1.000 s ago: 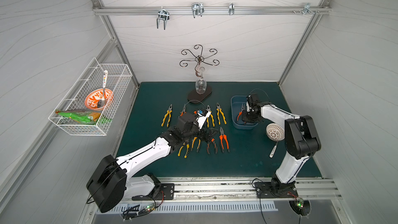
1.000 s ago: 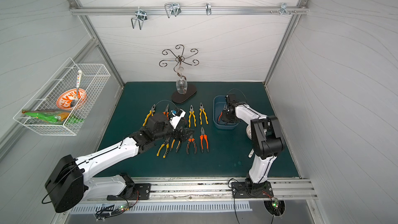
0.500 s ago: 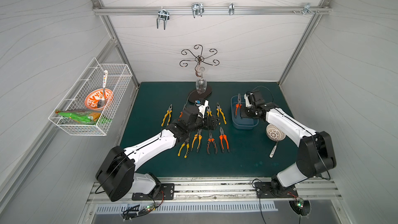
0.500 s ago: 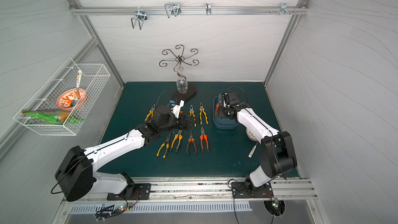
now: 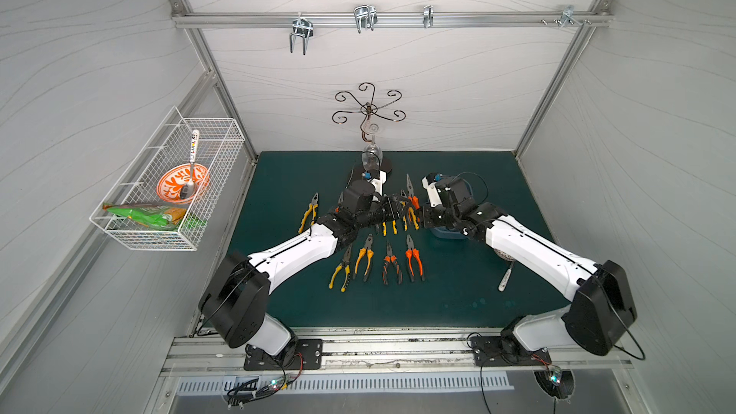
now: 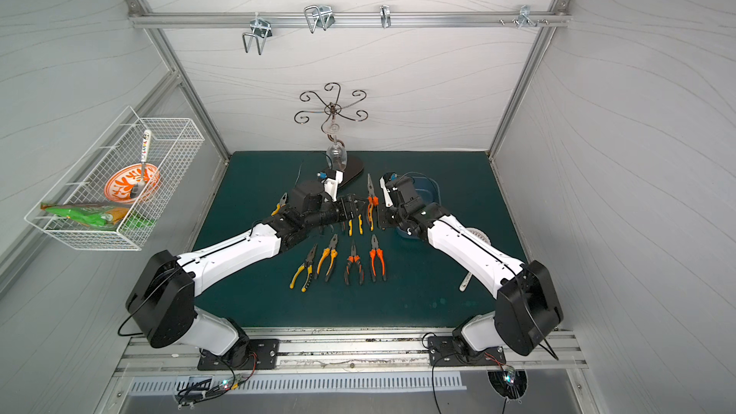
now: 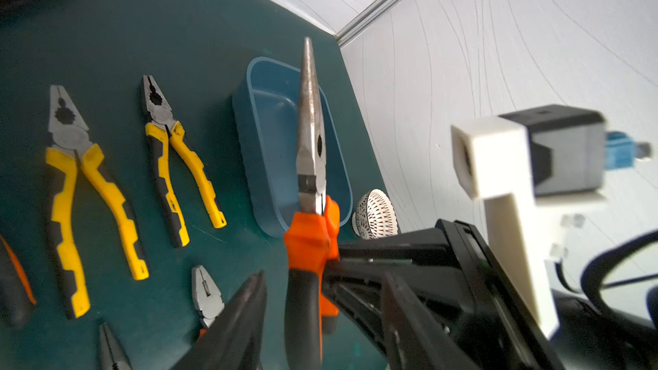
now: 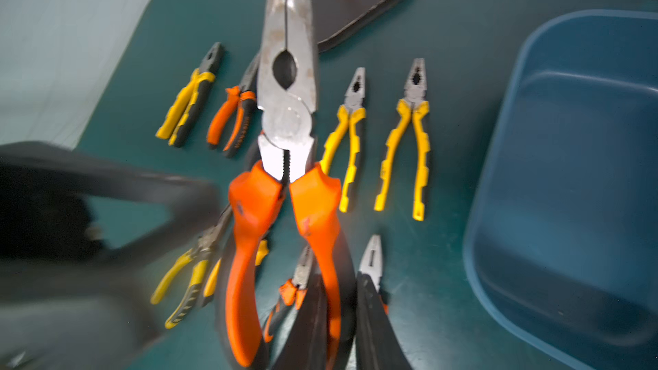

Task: Take the pliers out of the storage box
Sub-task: Pick up the pliers from the storage box.

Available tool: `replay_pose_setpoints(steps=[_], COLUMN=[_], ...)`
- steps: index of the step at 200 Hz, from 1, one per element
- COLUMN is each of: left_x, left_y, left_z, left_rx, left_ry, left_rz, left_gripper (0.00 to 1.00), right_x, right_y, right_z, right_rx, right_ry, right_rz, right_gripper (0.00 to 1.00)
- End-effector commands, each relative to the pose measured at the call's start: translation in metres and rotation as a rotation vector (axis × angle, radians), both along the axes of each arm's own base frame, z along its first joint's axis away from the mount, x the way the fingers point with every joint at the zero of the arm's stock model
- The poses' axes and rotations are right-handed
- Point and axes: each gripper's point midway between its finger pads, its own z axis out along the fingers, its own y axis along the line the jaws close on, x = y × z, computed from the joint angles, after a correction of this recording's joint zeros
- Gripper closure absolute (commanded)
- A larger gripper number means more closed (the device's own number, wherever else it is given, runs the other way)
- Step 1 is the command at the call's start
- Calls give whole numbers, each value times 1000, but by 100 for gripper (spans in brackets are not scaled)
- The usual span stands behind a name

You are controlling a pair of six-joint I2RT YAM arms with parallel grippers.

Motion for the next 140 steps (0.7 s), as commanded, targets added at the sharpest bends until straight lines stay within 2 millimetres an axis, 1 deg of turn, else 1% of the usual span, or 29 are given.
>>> replay_pose_setpoints(steps=[1,25,44,58,80,105,113,125,140], left_x=[9,11,12,14,15,14,14,13,13], left_y=[-12,-13,-14,-14,-15,-16,-16,-15,-13], left_z=[27,26,27,26,27,28,28,28,27], left_rx=[-85,-90,-99,-102,-113,-125,-126,-127,-129], left_ry=[-36,-30,-31,-30,-27,-21,-16,-15,-9], left_rz=[-19,-15,-15,-13,-16,-26,-29,-33,-37], left_gripper=[49,56,63,67,77,100,100,100,100], right_x=[-5,-11,-13,-16,-19,-18,-18,-19,-21], right_y=[16,23,24,26,28,23,22,22,21], right_z=[34,39,41,43,45,40,40,40,42], right_rx=[111,131,141,152,157,124,119,118,115], right_ry=[-62,-65,-65,-64,-66,-74,-74,-81,-91], right_rz=[36,65,75,88,114,106,108,111,120], right_gripper=[100,100,100,100,100,100,100,94,78])
